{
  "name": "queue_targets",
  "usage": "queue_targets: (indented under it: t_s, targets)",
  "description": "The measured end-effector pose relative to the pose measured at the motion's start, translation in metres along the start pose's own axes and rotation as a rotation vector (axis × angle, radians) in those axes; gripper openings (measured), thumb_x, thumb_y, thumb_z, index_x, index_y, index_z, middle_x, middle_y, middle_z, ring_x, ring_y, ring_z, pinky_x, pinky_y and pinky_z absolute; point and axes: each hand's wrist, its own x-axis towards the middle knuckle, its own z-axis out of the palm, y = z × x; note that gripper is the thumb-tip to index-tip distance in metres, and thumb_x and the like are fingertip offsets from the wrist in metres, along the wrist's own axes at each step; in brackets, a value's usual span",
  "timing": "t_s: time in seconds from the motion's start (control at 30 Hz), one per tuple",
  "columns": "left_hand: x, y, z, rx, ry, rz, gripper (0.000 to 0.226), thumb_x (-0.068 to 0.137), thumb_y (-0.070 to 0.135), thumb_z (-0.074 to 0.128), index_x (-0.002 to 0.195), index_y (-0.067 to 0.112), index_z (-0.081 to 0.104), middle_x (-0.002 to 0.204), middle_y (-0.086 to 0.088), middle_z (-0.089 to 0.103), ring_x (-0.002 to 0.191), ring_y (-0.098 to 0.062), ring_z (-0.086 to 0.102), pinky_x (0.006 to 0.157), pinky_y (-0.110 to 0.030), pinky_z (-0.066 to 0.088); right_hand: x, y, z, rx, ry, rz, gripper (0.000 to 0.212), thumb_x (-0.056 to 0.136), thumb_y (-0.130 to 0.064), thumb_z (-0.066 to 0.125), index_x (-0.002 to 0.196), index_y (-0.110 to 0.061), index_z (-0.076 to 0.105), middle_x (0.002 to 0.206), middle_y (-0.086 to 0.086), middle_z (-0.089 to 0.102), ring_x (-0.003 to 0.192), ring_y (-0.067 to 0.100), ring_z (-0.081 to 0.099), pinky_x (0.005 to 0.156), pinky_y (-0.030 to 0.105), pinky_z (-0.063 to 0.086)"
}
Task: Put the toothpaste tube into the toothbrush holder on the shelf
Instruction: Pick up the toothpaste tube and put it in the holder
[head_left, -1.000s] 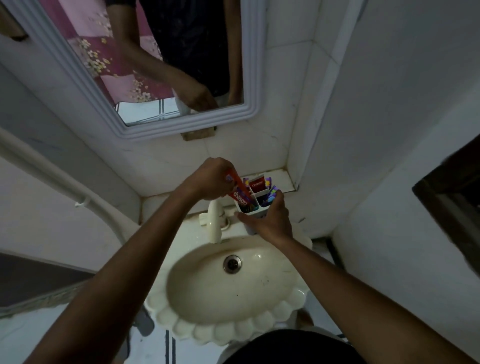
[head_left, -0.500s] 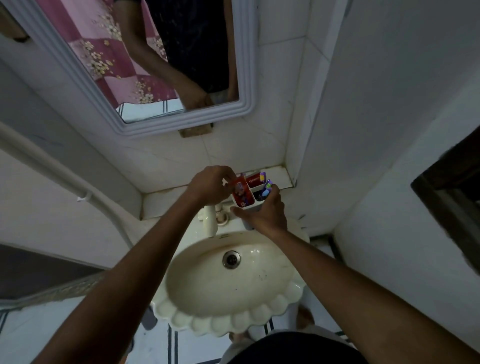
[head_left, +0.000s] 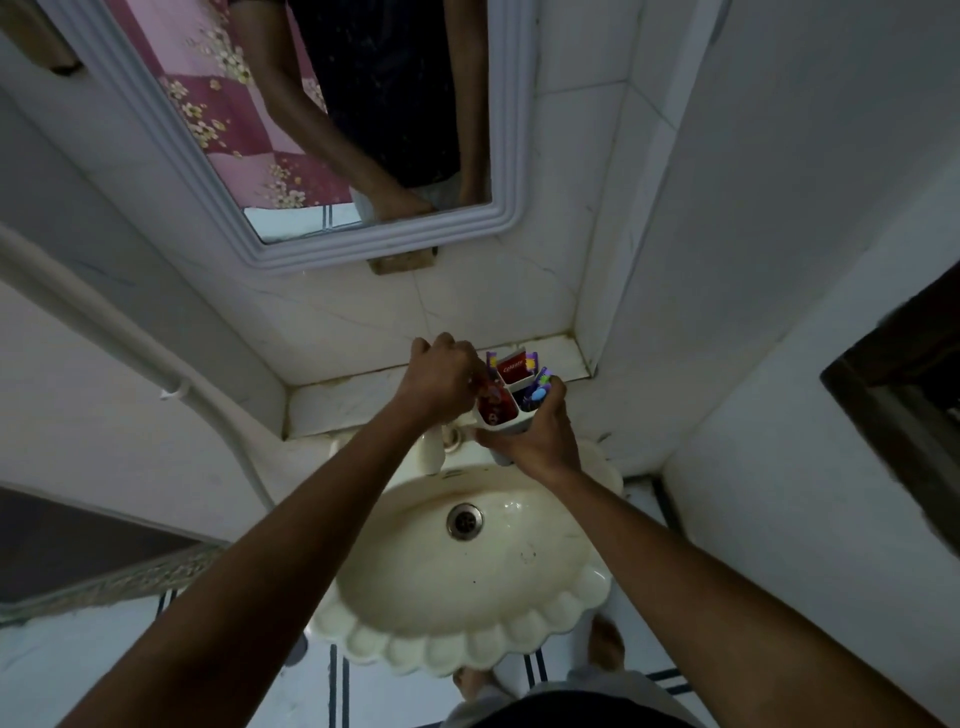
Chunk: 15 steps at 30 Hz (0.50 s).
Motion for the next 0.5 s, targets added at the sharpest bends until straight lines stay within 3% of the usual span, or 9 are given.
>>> queue_targets:
  t_s: [0.07, 0.2, 0.33, 0.4, 0.5]
  targets:
    - [0.004, 0.0, 0.005, -0.118, 0.015, -0.049, 0.025, 0.095, 0.033, 0.071, 0.12, 0.035, 0.078, 0.126, 0.006, 0.07, 0.119, -0.022, 0.056, 0.092, -0.043, 0.032, 0.002, 0.004, -0.002, 0.046, 0.008, -0.016, 0.128, 0.045, -0.066, 0.102, 0.147, -0.036, 0.029, 0.138, -0.005, 0.062, 0.124, 0.022, 0.068, 0.1, 0.049, 0.062]
    - [-0.007, -0.011, 0.005, -0.703, 0.133, -0.268, 0.036, 0.095, 0.046, 0.071, 0.123, 0.024, 0.076, 0.117, 0.008, 0.076, 0.106, -0.016, 0.072, 0.094, -0.039, 0.056, 0.002, 0.008, -0.003, 0.094, 0.087, -0.014, 0.115, 0.047, -0.058, 0.106, 0.139, -0.04, 0.04, 0.131, -0.01, 0.067, 0.117, 0.016, 0.071, 0.093, 0.036, 0.063]
    - [-0.023, -0.026, -0.001, -0.754, 0.343, -0.316, 0.035, 0.101, 0.043, 0.068, 0.122, 0.016, 0.075, 0.11, 0.002, 0.079, 0.097, -0.013, 0.073, 0.089, -0.036, 0.06, 0.0, -0.003, -0.01, 0.101, 0.187, -0.038, 0.11, 0.054, -0.051, 0.108, 0.144, -0.028, 0.049, 0.127, -0.012, 0.067, 0.113, 0.013, 0.067, 0.077, 0.013, 0.049]
    - [-0.031, -0.029, -0.008, -0.766, 0.378, -0.272, 0.037, 0.101, 0.043, 0.069, 0.125, 0.016, 0.073, 0.107, 0.001, 0.079, 0.097, -0.013, 0.074, 0.087, -0.035, 0.06, -0.003, -0.013, -0.019, 0.104, 0.241, -0.079, 0.107, 0.056, -0.048, 0.108, 0.144, -0.025, 0.051, 0.124, -0.013, 0.065, 0.111, 0.011, 0.066, 0.078, 0.014, 0.049]
    - [-0.038, -0.021, -0.028, -0.759, 0.397, -0.215, 0.045, 0.099, 0.048, 0.071, 0.131, 0.017, 0.069, 0.111, 0.002, 0.078, 0.104, -0.014, 0.073, 0.088, -0.033, 0.058, -0.009, -0.04, -0.039, 0.14, 0.342, -0.158, 0.112, 0.048, -0.063, 0.102, 0.141, -0.022, 0.054, 0.126, -0.009, 0.068, 0.112, 0.013, 0.069, 0.09, 0.029, 0.056]
